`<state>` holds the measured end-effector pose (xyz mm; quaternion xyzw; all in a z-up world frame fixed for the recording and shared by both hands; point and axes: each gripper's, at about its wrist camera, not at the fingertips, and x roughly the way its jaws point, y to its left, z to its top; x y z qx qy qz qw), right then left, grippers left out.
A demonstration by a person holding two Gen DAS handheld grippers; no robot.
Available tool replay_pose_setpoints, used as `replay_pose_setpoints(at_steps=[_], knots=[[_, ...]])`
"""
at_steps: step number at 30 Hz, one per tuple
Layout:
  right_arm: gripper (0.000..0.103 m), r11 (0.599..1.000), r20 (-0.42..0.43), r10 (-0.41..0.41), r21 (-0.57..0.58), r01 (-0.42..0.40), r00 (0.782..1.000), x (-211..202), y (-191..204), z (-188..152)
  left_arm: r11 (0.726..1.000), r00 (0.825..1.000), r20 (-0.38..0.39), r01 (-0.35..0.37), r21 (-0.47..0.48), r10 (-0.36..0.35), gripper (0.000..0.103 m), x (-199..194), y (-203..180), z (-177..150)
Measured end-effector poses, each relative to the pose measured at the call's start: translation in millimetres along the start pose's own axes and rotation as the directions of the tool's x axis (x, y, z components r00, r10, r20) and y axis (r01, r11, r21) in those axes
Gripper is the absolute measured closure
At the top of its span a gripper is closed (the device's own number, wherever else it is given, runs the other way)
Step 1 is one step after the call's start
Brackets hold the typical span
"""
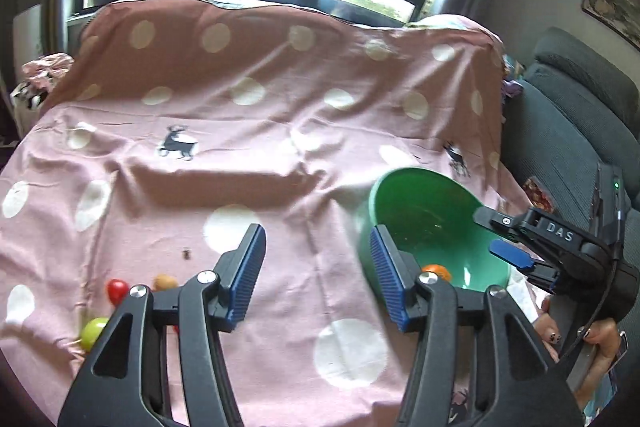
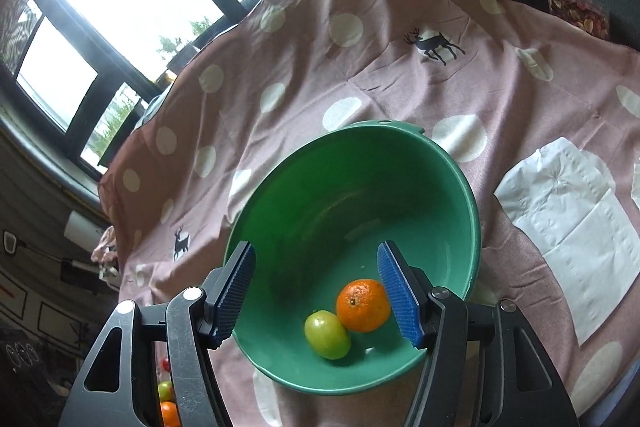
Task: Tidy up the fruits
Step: 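Open the right gripper to release the orange into the bowl, then move the right gripper back to the loose fruits on the cloth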
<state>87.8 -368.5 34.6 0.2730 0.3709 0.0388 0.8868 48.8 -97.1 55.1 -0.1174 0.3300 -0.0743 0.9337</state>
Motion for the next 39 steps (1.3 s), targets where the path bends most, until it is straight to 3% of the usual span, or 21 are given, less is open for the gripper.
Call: replay_pose_setpoints(at_steps=[6,11,16,20,24,39], knots=[[0.030,0.996,0.025,0.029,-0.090,-0.026,0.999,-1,38,-15,0.975,0.981,0.000,-0.193,-0.111,0.195,0.047,-18,62,-18],[0.030,0.976,0.016,0.044,-0.216,-0.040,0.999,10,79,-34,0.945,0.964,-0.030,-0.264,-0.191,0.263,0.047,-20,103,-31],[0.030,0.946,-0.016,0.073,-0.317,-0.074,0.997,26,114,-54,0.922,0.941,-0.044,-0.336,-0.192,0.334,0.047,-17,125,-33],[0.030,0.923,-0.053,0.066,-0.377,-0.081,0.996,39,130,-69,0.911,0.943,-0.057,-0.333,-0.242,0.329,0.047,-18,141,-30],[0.030,0.913,-0.073,0.036,-0.404,-0.062,0.997,50,138,-79,0.897,0.928,-0.052,-0.369,-0.243,0.368,0.047,-21,146,-28],[0.030,0.899,-0.142,0.082,-0.417,-0.135,0.986,51,152,-99,0.914,0.942,-0.088,-0.335,-0.228,0.323,0.047,-18,149,-30]])
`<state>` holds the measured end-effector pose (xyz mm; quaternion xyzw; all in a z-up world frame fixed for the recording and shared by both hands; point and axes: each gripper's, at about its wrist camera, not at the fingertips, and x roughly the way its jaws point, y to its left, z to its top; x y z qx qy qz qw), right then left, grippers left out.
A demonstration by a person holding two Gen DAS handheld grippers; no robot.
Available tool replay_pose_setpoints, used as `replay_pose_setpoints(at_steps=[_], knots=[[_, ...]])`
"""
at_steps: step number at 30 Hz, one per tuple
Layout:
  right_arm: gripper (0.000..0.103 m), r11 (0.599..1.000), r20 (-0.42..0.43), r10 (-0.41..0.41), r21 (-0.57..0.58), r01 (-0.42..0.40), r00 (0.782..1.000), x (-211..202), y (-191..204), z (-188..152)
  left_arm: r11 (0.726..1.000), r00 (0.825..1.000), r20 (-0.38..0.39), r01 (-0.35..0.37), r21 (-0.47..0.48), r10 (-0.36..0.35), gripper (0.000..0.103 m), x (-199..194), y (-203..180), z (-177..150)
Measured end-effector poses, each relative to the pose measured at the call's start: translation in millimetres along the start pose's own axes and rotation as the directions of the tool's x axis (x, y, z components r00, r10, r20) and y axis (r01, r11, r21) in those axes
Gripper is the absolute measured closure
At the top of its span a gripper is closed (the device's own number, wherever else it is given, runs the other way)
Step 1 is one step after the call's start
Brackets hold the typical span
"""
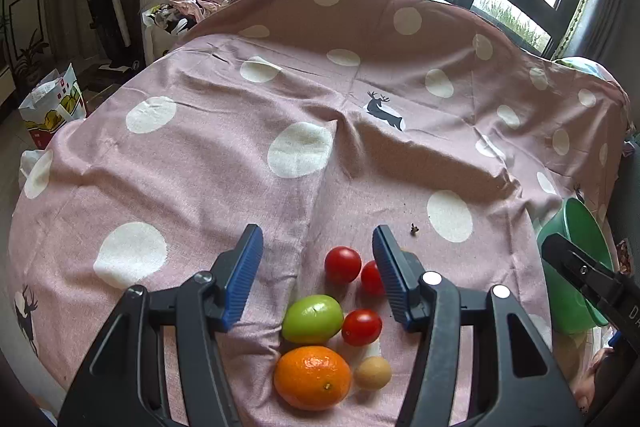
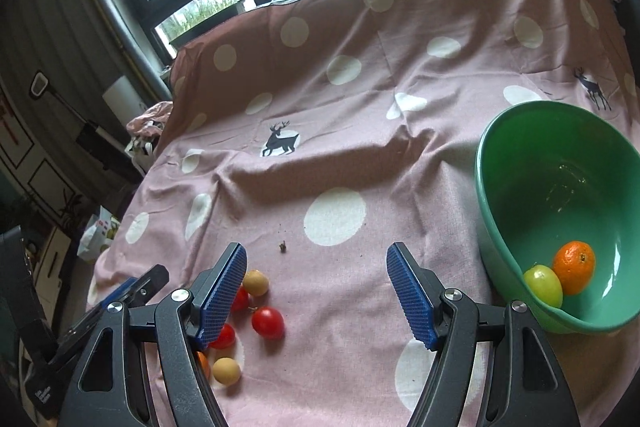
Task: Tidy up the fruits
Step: 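Move the right gripper back to the loose fruits on the cloth, then lower the right gripper around the second orange and close on it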
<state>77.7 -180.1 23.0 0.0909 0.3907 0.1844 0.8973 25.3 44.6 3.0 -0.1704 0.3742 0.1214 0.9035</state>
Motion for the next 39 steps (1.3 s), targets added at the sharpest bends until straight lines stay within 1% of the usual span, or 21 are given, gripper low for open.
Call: replay_pose_setpoints(at_steps=[3,6,8,9,12,13,15,17,19,21,22,23,25,26,30,31,32,34,36,38,39], knots=[[0.030,0.999,-0.009,0.021,-0.027,-0.021,1.000,2,6,-3,0.999,1.000,0.003,-0.004,-0.032,0.004,0.047,-2,10,3],[0.030,0.997,-0.050,0.062,-0.041,-0.064,0.997,10,9,-6,0.997,1.000,0.000,-0.012,-0.082,0.012,0.048,-3,23,6],[0.038,0.998,-0.096,0.051,-0.039,-0.055,0.994,20,11,-7,0.996,1.000,-0.019,0.005,-0.090,-0.007,0.048,-1,26,7],[0.045,0.998,-0.123,0.052,-0.031,-0.056,0.991,25,11,-7,0.996,1.000,-0.028,0.012,-0.090,-0.014,0.049,0,26,7],[0.048,0.995,-0.192,0.097,0.000,-0.099,0.977,40,14,-11,0.996,0.999,-0.041,0.018,-0.083,-0.022,0.053,1,26,6],[0.050,0.993,-0.223,0.120,0.010,-0.121,0.967,43,17,-14,0.996,0.999,-0.043,0.021,-0.087,-0.025,0.055,1,26,6],[0.050,0.978,-0.277,0.202,0.011,-0.207,0.939,47,28,-22,0.994,0.998,-0.048,0.025,-0.107,-0.030,0.055,1,31,7],[0.050,0.956,-0.336,0.276,0.003,-0.292,0.900,50,43,-31,0.991,0.998,-0.052,0.021,-0.130,-0.027,0.057,2,36,8],[0.050,0.933,-0.382,0.329,-0.007,-0.359,0.864,53,58,-40,0.989,0.998,-0.054,0.017,-0.144,-0.025,0.057,1,41,9],[0.050,0.917,-0.426,0.357,-0.011,-0.399,0.831,57,72,-48,0.988,0.998,-0.056,0.013,-0.156,-0.022,0.057,1,45,9],[0.050,0.911,-0.445,0.362,-0.017,-0.411,0.819,60,78,-53,0.986,0.998,-0.055,0.012,-0.164,-0.022,0.057,1,47,10],[0.050,0.911,-0.458,0.355,-0.027,-0.412,0.815,62,83,-57,0.985,0.998,-0.055,0.013,-0.171,-0.022,0.057,0,49,10],[0.050,0.919,-0.469,0.321,-0.055,-0.390,0.823,67,89,-63,0.984,0.998,-0.056,0.017,-0.178,-0.028,0.057,0,51,11],[0.050,0.918,-0.467,0.320,-0.064,-0.392,0.824,67,91,-64,0.984,0.998,-0.057,0.020,-0.178,-0.030,0.057,0,51,11],[0.050,0.916,-0.493,0.313,-0.068,-0.395,0.812,71,98,-69,0.985,0.998,-0.060,0.024,-0.168,-0.034,0.057,0,48,12],[0.050,0.917,-0.496,0.301,-0.082,-0.390,0.814,73,99,-69,0.986,0.998,-0.061,0.024,-0.164,-0.035,0.057,1,48,11],[0.050,0.918,-0.495,0.286,-0.102,-0.382,0.820,73,101,-71,0.987,0.997,-0.062,0.025,-0.161,-0.035,0.057,1,47,11],[0.056,0.921,-0.477,0.261,-0.137,-0.364,0.840,73,104,-72,0.988,0.997,-0.064,0.026,-0.151,-0.036,0.057,1,44,11],[0.057,0.923,-0.470,0.266,-0.129,-0.363,0.842,72,103,-71,0.990,0.997,-0.063,0.028,-0.138,-0.037,0.057,1,41,10],[0.060,0.921,-0.453,0.263,-0.144,-0.361,0.852,68,101,-69,0.991,0.997,-0.060,0.033,-0.127,-0.041,0.057,0,37,10],[0.068,0.921,-0.440,0.267,-0.146,-0.361,0.857,64,99,-66,0.992,0.997,-0.057,0.039,-0.123,-0.046,0.057,-1,36,9]])
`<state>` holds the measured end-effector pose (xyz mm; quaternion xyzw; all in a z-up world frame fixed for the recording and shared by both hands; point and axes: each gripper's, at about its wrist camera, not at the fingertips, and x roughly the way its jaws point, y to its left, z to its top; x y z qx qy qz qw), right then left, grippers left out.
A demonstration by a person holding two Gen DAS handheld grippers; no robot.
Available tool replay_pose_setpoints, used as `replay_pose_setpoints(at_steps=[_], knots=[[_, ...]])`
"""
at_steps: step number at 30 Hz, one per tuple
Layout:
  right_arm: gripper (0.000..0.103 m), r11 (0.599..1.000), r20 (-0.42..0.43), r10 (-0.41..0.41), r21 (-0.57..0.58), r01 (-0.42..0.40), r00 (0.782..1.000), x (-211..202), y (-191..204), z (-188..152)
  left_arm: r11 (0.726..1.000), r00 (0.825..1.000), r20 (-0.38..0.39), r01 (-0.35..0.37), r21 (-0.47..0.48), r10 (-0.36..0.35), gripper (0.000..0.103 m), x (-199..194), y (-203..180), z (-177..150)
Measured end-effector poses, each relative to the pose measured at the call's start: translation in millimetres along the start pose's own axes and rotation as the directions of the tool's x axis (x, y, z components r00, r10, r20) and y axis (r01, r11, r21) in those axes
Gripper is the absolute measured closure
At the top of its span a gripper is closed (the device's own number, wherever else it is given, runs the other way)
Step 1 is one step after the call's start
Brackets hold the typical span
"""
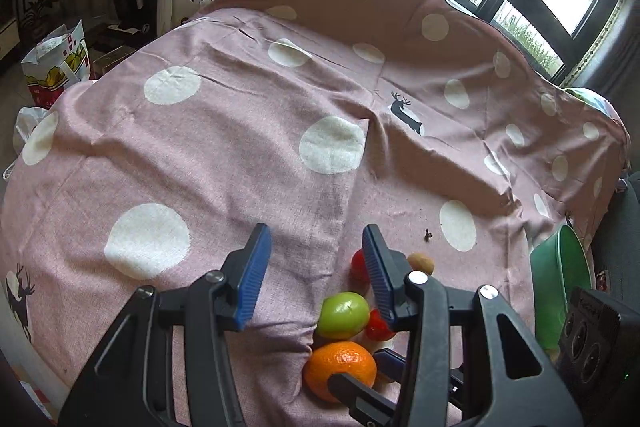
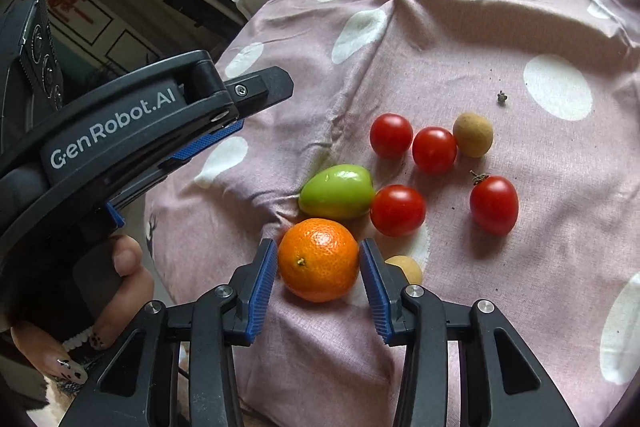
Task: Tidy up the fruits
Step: 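Lower the right gripper around the second orange and close on it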
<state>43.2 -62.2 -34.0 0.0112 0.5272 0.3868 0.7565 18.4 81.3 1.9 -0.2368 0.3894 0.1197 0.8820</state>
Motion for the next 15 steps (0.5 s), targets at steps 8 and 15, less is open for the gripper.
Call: replay_pose_setpoints(at_steps=[8,15], knots=[[0.096,0.993,-0.029,0.020,0.120,-0.017,0.999,-4,-26,3,1.000,1.000,-0.007,0.006,0.019,-0.006,0.057,1,-4,-2],[0.056,0.995,0.002,0.077,0.062,-0.077,0.997,-10,-11,3,1.000,1.000,-0.010,0.002,-0.018,-0.003,0.057,1,4,1]])
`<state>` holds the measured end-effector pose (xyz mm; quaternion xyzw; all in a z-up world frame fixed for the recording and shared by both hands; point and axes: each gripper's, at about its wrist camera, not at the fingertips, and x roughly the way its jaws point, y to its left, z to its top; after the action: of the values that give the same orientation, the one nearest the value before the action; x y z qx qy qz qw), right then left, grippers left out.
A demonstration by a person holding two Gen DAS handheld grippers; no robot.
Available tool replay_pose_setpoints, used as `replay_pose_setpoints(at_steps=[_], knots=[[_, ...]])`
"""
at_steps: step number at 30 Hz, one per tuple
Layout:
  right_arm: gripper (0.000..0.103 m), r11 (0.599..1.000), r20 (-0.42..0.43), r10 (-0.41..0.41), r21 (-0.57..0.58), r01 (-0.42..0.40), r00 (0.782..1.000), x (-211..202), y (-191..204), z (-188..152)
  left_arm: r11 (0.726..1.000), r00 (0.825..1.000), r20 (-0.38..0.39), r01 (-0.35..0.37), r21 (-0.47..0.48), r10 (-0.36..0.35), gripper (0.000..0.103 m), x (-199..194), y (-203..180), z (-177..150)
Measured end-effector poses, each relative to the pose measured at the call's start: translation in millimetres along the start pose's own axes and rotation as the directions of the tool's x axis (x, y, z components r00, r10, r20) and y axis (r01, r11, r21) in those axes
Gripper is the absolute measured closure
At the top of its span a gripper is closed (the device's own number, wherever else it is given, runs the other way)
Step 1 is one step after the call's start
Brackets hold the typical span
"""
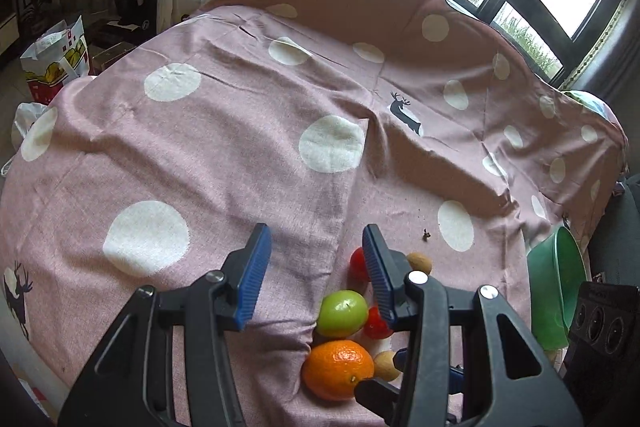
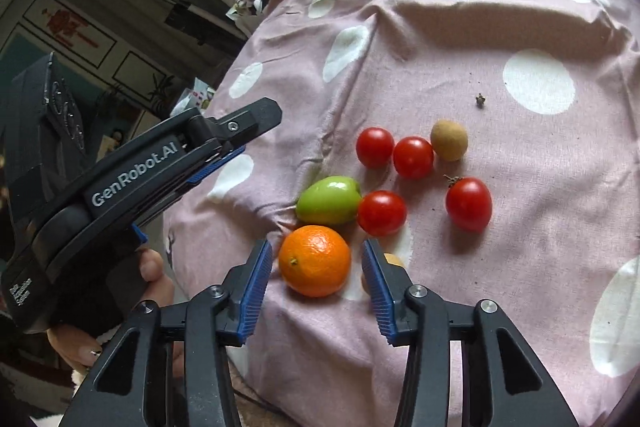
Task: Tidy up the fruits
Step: 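Lower the right gripper around the second orange and close on it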
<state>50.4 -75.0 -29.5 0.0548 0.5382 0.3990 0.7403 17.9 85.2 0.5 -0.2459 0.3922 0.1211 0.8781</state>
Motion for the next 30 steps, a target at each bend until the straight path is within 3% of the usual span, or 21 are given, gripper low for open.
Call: replay_pose_setpoints(at_steps=[3,6,10,14,17,18,21,24,26,27,28,30], knots=[[0.056,0.999,-0.022,-0.045,-0.010,0.045,0.999,12,3,0,1.000,1.000,-0.003,0.006,-0.009,-0.006,0.057,0,1,0],[0.056,0.999,-0.045,-0.036,-0.012,0.035,0.998,22,3,-1,1.000,1.000,-0.005,0.007,-0.007,-0.007,0.057,0,1,0],[0.057,0.997,-0.014,-0.062,-0.037,0.061,0.998,24,9,-2,1.000,1.000,-0.012,0.007,-0.001,-0.007,0.057,1,1,0],[0.060,0.999,0.002,-0.036,0.002,0.036,0.999,19,2,-2,1.000,1.000,-0.014,0.012,0.009,-0.011,0.057,1,-1,-1],[0.079,0.999,0.035,0.005,0.039,-0.006,0.999,6,-7,1,1.000,1.000,-0.014,0.013,0.016,-0.013,0.057,1,-3,-2],[0.101,0.998,0.037,0.020,0.052,-0.022,0.999,1,-10,2,1.000,1.000,-0.015,0.013,0.020,-0.012,0.057,2,-4,-2],[0.101,0.997,0.008,-0.018,0.070,0.018,1.000,0,-19,3,1.000,1.000,-0.018,0.005,0.018,-0.005,0.057,3,-4,-2],[0.100,0.995,-0.026,0.037,0.099,-0.034,0.999,3,-21,3,1.000,1.000,-0.018,0.006,0.012,-0.006,0.057,3,-3,-2],[0.087,0.997,-0.024,0.032,0.072,-0.031,0.999,5,-14,4,1.000,1.000,-0.018,0.009,0.009,-0.009,0.057,2,-2,-2],[0.069,0.998,-0.020,0.020,0.062,-0.019,1.000,6,-11,3,1.000,1.000,-0.019,0.009,0.008,-0.008,0.057,2,-2,-2],[0.059,0.999,-0.018,0.012,0.052,-0.011,1.000,8,-9,3,1.000,1.000,-0.021,0.008,0.008,-0.007,0.057,2,-2,-2],[0.059,0.999,-0.039,0.009,0.032,-0.008,0.999,15,-4,1,1.000,1.000,-0.024,0.006,0.006,-0.005,0.057,3,-1,-2]])
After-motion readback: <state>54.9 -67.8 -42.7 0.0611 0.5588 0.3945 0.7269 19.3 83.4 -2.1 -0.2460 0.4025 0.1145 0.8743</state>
